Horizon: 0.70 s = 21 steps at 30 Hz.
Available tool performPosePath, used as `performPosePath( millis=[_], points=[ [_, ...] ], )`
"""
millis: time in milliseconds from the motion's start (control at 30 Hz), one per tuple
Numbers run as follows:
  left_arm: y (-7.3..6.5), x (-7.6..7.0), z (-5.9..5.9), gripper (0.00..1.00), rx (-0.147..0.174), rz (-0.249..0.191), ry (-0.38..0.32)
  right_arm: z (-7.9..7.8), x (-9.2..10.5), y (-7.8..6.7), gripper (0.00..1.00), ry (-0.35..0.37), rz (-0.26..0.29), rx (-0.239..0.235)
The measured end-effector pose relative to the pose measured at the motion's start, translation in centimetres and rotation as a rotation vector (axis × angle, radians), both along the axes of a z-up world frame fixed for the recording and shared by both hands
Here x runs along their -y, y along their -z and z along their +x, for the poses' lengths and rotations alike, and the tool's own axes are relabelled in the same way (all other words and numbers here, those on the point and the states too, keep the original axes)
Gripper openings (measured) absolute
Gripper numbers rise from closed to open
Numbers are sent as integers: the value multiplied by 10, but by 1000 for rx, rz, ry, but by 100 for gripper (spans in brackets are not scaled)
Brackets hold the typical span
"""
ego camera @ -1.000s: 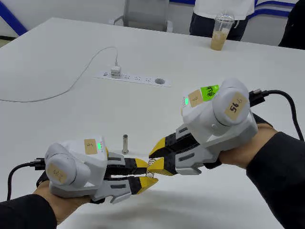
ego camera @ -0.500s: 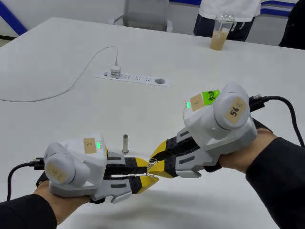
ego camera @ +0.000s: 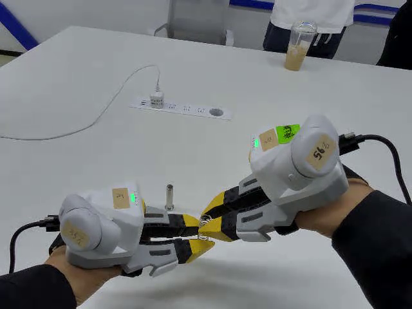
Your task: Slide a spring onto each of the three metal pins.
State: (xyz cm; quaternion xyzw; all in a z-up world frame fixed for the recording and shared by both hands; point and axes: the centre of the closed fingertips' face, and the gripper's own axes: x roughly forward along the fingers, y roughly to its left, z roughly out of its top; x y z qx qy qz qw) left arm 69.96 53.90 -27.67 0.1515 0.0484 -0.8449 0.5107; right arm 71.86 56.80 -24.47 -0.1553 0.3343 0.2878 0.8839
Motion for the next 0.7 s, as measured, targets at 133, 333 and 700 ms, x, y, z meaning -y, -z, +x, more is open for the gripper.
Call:
performPosePath(
  millis=[133, 333, 700],
  points=[
    [-2, 0, 2, 16, -3, -3, -9, 1, 2, -1, 12, 6, -1, 2],
    [-2, -1, 5, 20, -8, 0, -25, 1, 5, -3, 12, 15, -2, 6],
    [-2, -4, 13, 28, -23, 8, -63, 3, 21, -10, 12, 60, -1, 28]
  ],
)
